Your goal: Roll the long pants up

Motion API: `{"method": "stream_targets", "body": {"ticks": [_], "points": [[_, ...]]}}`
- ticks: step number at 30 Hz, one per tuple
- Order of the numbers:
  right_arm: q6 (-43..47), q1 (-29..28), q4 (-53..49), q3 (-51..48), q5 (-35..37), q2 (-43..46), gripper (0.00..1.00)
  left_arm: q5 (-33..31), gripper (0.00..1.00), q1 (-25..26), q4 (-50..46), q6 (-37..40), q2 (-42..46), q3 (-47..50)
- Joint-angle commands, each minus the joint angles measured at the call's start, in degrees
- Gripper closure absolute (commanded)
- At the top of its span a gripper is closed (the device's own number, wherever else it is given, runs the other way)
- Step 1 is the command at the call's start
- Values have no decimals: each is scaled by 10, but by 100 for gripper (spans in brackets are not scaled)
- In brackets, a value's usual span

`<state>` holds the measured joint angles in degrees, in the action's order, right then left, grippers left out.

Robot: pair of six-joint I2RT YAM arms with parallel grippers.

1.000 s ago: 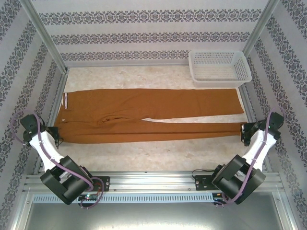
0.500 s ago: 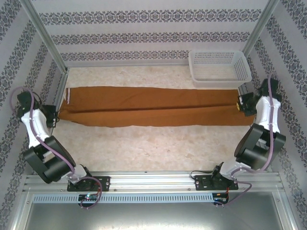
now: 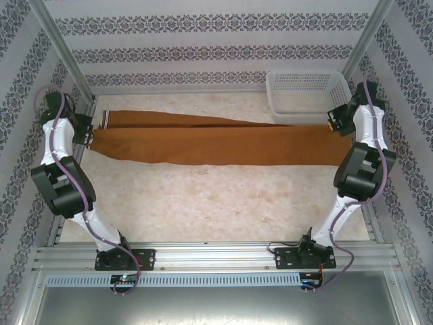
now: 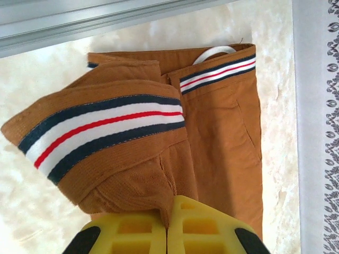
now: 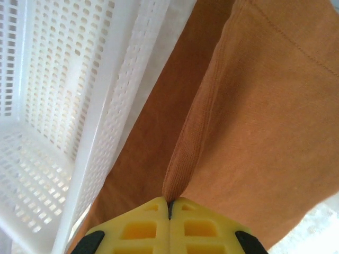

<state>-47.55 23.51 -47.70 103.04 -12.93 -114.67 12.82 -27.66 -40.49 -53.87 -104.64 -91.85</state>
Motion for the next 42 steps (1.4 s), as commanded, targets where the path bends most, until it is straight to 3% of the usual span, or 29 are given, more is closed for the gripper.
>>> {"method": "stream_targets", "body": {"ticks": [1,7,8,9,10,11,13,17,19,20,21,22,23,26,30,35,42], "points": [[19,16,39,68,118,-36,100,-108,100,-9,33,-1,-31,-59],[41,-4,25,158,131,-102,98,-118,100,4,32,-6,-73,-91],[46,-6,30,167,128,-109,77,-117,81,5,36,-5,-75,-91],[54,-9,34,173,123,-115,49,-119,34,6,38,-5,-76,-90],[65,-12,35,182,120,-119,21,-123,0,6,42,-3,-74,-88],[77,-15,30,190,121,-121,9,-125,0,7,40,-1,-70,-87],[96,-22,25,194,126,-113,4,-120,0,7,32,2,-62,-86],[128,-38,45,128,127,-45,9,-115,0,8,44,5,-21,-40],[141,-46,63,78,113,-8,20,-110,0,8,54,8,3,-11],[147,-50,69,53,107,11,28,-110,0,8,57,7,15,1],[152,-53,75,33,102,26,44,-107,0,8,61,9,24,13],[159,-58,78,14,100,41,74,-107,3,8,65,10,33,22],[163,-61,79,-4,103,53,100,-105,32,8,67,11,39,27],[174,-66,91,-57,101,87,100,-97,100,8,60,18,31,0],[201,-79,80,-103,96,99,100,-66,100,21,28,31,-12,-64],[212,-82,72,-134,116,68,100,-40,100,81,83,23,-42,-12],[228,-83,19,-69,134,-21,100,-22,100,120,106,-22,-156,-24]]}}
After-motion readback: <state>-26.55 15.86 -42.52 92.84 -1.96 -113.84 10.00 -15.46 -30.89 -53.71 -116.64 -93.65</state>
